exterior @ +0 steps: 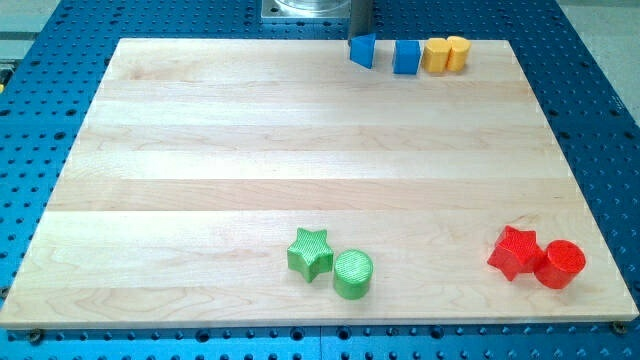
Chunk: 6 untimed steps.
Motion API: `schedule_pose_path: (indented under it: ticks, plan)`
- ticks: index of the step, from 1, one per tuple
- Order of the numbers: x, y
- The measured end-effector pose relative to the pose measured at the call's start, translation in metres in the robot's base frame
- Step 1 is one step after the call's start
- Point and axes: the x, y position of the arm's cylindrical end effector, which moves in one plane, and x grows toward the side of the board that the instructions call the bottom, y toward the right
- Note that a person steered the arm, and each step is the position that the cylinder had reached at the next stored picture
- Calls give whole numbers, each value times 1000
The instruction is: Adjust the triangle in a horizontal line
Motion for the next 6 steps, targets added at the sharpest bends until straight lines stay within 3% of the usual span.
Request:
schedule_pose_path:
  ticks: [6]
  plan:
    - [13,0]
